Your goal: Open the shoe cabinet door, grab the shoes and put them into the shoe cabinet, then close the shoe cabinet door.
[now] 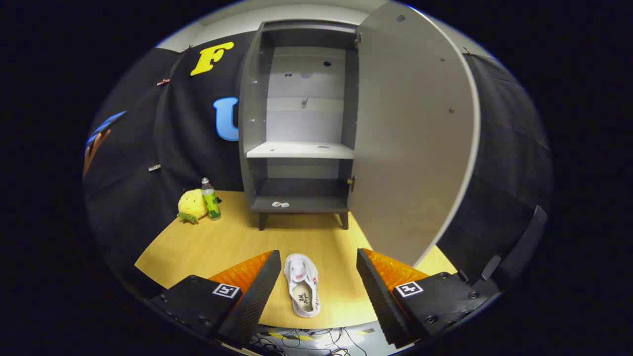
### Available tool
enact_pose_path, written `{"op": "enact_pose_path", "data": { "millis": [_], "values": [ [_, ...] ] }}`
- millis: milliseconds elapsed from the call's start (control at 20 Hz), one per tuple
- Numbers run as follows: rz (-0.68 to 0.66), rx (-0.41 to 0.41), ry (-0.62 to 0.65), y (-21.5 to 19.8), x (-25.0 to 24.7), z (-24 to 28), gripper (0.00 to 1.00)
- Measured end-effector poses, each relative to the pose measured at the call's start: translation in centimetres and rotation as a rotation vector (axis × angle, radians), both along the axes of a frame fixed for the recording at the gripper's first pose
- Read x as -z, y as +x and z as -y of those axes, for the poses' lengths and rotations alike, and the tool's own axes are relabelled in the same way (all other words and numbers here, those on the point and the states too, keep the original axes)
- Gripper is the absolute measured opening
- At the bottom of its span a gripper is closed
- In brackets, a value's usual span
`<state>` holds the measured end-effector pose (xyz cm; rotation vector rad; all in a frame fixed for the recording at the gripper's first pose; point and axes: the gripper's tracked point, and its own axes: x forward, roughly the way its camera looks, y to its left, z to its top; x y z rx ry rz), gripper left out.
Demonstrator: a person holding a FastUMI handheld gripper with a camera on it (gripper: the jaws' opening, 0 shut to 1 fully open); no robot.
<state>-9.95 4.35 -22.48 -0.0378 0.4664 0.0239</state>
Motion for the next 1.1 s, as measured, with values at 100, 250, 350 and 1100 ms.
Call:
{"op": "enact_pose_path", "data": {
  "millis": [100, 250, 350, 1100],
  "values": [
    [-0.082, -0.026, 0.027, 0.4, 3.4, -2.3, 0.98],
    [-0.18, -0.098, -0.016, 0.6, 8.5, -4.2, 0.98],
    [-0.236, -0.143, -0.051, 0.8, 11.7, -5.0, 0.98],
    [-0.372, -0.14, -0.117, 4.7, 24.0, -4.5, 0.97]
  ]
}}
